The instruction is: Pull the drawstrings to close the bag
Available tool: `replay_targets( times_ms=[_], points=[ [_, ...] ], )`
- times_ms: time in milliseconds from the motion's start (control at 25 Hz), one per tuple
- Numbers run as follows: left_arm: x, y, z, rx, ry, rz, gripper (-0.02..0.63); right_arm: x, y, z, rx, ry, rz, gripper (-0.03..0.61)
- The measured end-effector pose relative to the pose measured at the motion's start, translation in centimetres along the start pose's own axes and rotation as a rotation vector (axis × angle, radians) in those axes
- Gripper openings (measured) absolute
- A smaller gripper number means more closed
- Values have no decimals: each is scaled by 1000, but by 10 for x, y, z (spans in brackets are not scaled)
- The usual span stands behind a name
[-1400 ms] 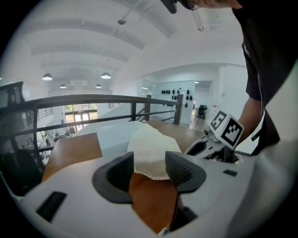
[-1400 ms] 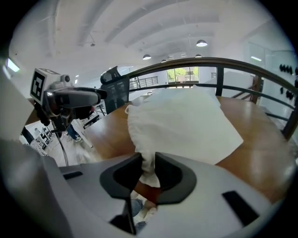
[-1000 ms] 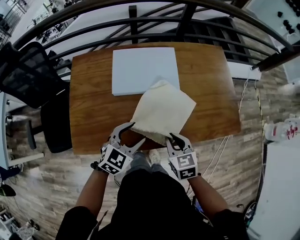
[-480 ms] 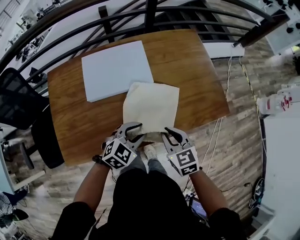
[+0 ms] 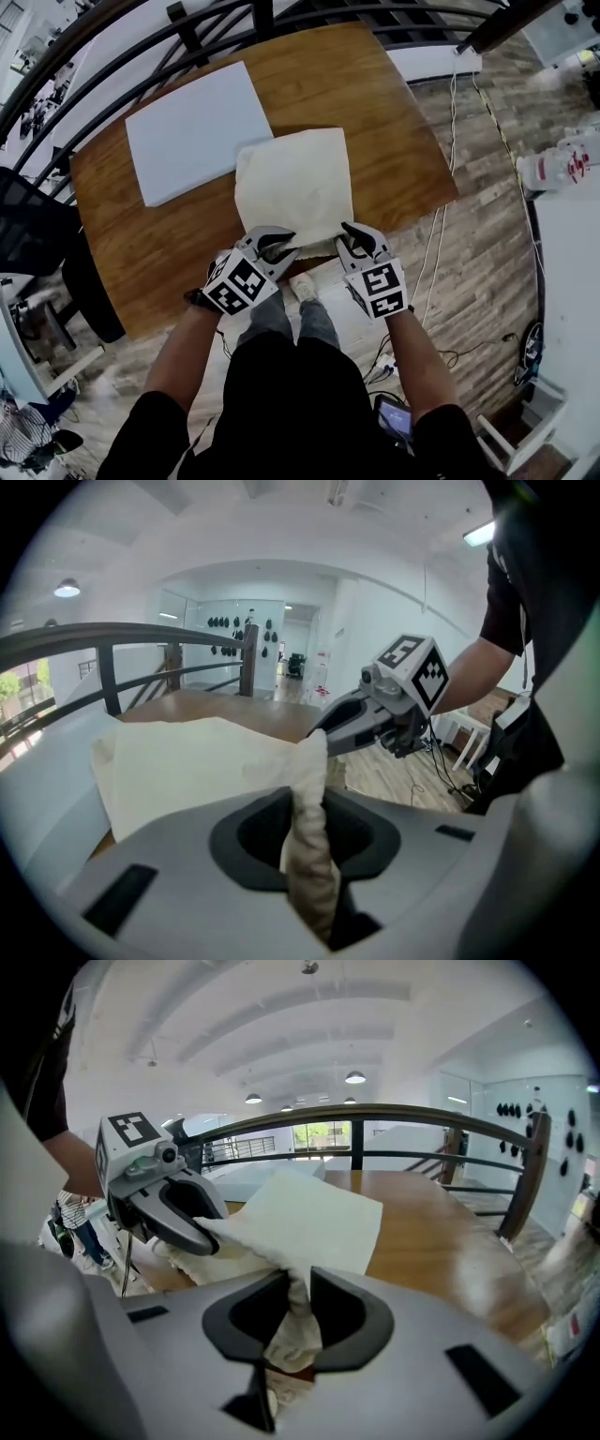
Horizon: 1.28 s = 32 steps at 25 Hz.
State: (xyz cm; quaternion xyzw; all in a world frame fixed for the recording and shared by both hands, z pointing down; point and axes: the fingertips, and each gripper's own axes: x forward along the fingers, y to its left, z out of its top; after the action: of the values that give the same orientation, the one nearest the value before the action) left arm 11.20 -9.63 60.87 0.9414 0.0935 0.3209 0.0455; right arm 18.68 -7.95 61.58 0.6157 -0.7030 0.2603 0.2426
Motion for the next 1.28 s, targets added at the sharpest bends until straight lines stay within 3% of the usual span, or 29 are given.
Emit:
replay_targets(
  times_ms=[200,320,480,560,720,1280],
  points=[
    [18,7,3,-75,1,-28,60,-5,-8,-16,58,-7,-6,107],
    [21,8,10,-126,-12,-23,51,-31,-7,-23,20,-37,-47,166],
    [26,8,17,-172,-22,-5,48,-66,10,-17,-134,-111,-87,95],
    [27,7,19,-177,-21,-6,48,-67,21,-17,-206,-93,-81,51],
    [26,6,21,-169,-11,-5,48,-44,18,-23,-265,-12,-108,54],
    [31,4,17,-158,27,-44,48,2,-17,-33,-32,143,-163,135]
  ],
)
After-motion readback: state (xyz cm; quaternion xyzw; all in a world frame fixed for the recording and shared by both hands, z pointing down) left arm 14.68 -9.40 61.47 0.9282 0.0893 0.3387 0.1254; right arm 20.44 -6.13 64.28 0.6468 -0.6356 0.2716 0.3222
